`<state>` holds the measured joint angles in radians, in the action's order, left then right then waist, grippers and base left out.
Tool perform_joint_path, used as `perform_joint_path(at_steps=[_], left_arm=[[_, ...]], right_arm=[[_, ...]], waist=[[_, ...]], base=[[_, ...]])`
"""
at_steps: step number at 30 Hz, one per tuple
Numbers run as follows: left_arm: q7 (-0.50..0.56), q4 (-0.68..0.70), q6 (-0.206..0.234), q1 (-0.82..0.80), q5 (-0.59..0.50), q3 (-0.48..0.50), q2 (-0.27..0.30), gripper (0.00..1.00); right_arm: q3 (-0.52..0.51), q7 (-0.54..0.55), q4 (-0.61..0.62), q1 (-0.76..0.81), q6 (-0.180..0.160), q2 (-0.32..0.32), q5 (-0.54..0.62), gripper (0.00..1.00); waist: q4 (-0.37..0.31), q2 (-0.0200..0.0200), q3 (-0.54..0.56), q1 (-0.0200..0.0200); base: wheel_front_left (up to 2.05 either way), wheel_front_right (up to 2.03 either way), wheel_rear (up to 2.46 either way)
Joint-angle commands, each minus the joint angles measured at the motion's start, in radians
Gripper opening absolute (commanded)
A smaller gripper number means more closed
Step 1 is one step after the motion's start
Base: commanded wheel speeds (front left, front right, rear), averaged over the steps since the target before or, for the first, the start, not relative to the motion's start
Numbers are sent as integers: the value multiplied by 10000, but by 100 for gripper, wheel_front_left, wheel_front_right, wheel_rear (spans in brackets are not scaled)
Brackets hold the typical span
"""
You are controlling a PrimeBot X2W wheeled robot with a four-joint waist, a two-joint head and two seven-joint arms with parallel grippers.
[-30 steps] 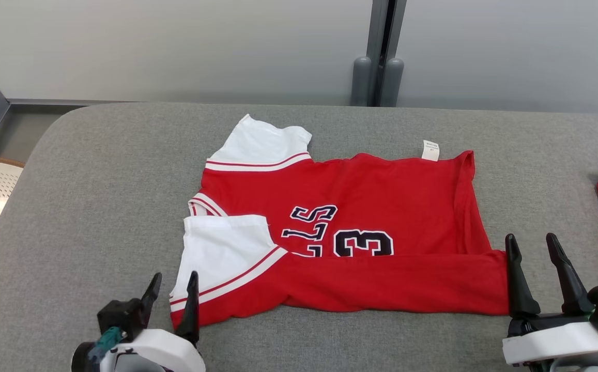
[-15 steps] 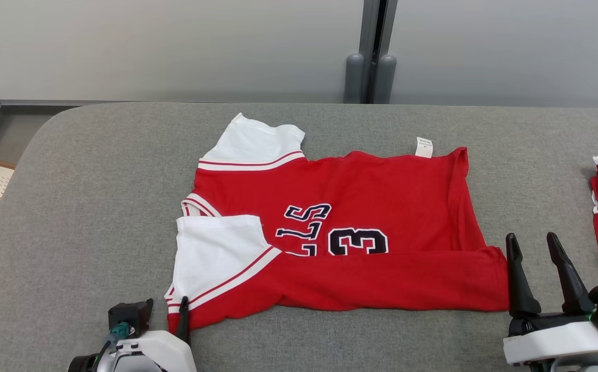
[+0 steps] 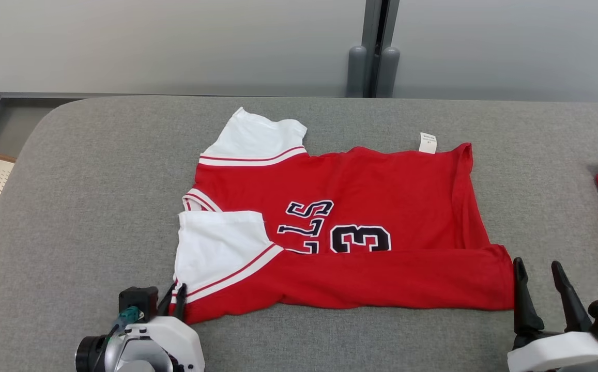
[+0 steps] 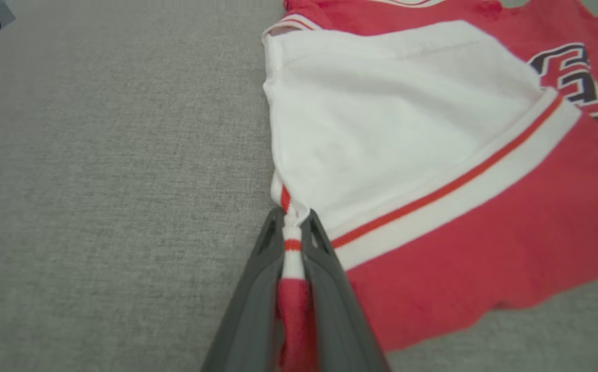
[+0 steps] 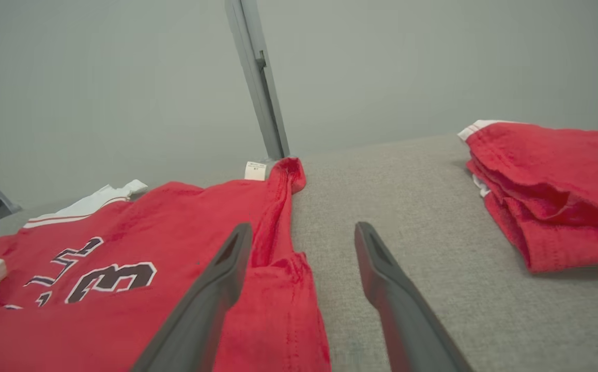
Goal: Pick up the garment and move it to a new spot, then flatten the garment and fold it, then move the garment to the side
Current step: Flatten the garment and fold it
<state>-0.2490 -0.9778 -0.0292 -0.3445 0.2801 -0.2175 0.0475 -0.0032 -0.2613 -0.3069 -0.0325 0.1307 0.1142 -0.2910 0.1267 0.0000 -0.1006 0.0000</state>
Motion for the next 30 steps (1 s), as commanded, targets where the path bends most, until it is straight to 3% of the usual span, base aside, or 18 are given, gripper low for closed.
perform_joint_path(at_steps=[1,12,21,23,24,30], left_arm=[[-76,176,107,-61,-16,71,136,0],[-168,2242,594,448,-308,511,243,0],[-170,2603,443,794,-488,495,192,0],[-170,2569,412,825,-499,487,180,0],[-170,2550,416,830,-506,486,172,0],[-171,2394,365,867,-562,516,189,0]], right_arm=[[-131,-5,-599,-191,1,-42,-93,100],[-20,439,-3213,-1314,1,-245,-799,100],[580,1103,-4689,-1951,1,-298,-1589,100],[829,1160,-4800,-2020,2,-284,-1740,14],[920,1132,-4822,-2035,2,-227,-1795,0],[1050,570,-4860,-2225,-8,328,-1724,0]], waist=[[67,0,15,0],[410,0,-5,0],[650,0,-58,0],[664,0,-69,0],[667,0,-72,0],[640,0,-7,0]], base=[[0,0,0],[0,0,0],[0,0,0],[0,0,0],[0,0,0],[0,0,0]])
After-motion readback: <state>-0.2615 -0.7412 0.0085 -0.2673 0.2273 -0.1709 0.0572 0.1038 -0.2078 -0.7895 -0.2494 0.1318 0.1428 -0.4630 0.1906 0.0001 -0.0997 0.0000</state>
